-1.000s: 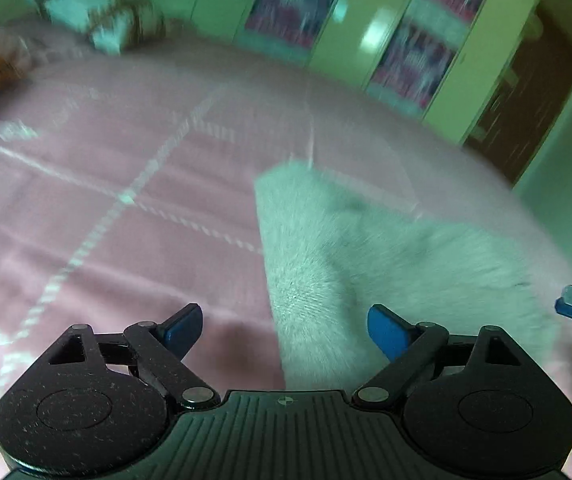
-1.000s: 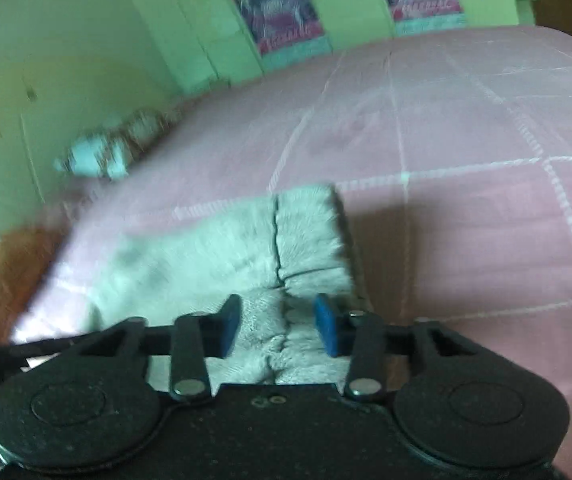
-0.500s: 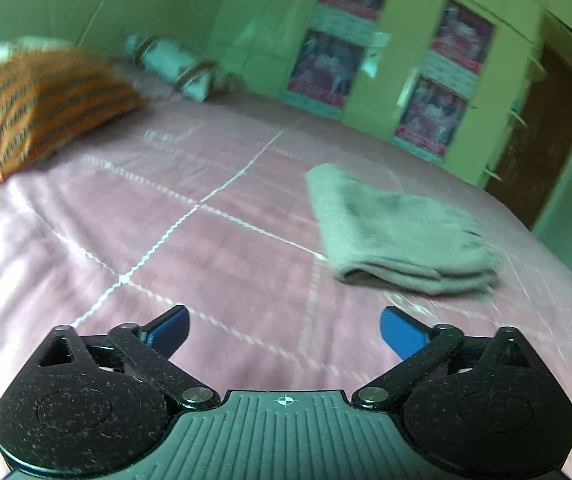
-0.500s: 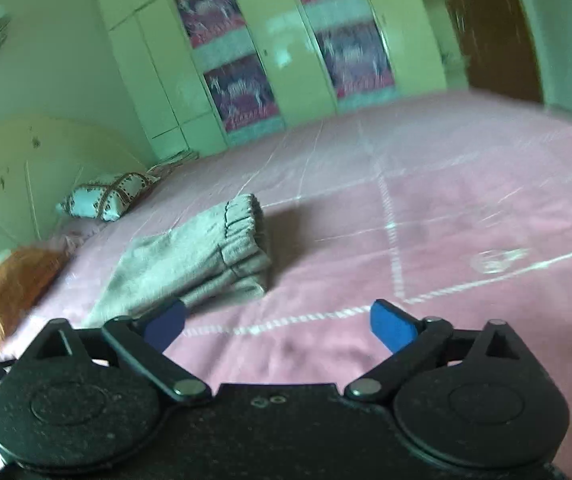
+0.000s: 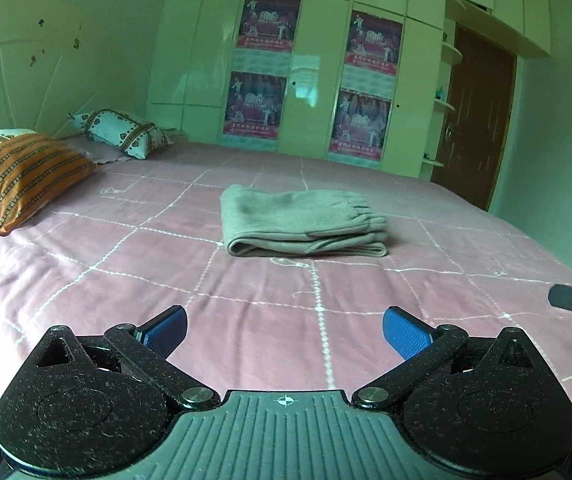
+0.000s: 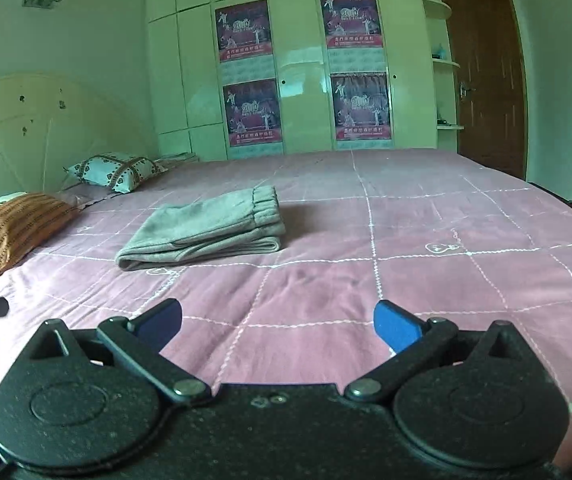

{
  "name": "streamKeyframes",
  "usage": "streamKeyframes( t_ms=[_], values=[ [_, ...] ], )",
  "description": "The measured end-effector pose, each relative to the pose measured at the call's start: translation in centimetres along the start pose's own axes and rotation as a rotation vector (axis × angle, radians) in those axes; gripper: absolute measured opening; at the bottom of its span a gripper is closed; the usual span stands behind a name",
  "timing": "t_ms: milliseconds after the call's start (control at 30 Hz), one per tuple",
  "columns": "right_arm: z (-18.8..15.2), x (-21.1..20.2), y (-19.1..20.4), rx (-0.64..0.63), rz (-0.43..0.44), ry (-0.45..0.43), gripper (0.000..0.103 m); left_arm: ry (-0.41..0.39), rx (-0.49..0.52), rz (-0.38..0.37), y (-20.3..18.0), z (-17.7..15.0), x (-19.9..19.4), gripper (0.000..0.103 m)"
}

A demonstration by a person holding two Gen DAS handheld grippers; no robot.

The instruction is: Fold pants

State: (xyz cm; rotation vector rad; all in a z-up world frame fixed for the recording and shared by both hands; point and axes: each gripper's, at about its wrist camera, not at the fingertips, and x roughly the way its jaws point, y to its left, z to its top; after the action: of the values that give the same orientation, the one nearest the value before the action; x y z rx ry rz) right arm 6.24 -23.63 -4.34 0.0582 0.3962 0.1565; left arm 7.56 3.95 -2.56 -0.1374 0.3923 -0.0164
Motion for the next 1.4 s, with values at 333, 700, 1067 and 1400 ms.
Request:
streamKeyframes(
  t_ms=[333,700,1067,1400],
  values=[
    [0.1,-4.1,3.5,-0.071,0.060,-0.041,0.097,-0.085,0.041,0.051,-4.1,-0.9,-5.1,0.103],
    [-0.7,-5.2,5.6,-0.145,0.039,-0.071,0.097,-0.094,-0.022,-0.007,-3.8,-2.9,-7.3,0.103],
    [-1.3,-5.8,5.9,-0.139,0.018,-0.088,0.097,-0.099,0.008,0.006,-3.3,-2.6,-7.0,0.103],
    [-1.3,-6.2,5.2,-0.124,0.019,-0.072,0.097,-0.093,0.026,0.013,-3.7,-2.6,-6.6,0.103]
  ],
)
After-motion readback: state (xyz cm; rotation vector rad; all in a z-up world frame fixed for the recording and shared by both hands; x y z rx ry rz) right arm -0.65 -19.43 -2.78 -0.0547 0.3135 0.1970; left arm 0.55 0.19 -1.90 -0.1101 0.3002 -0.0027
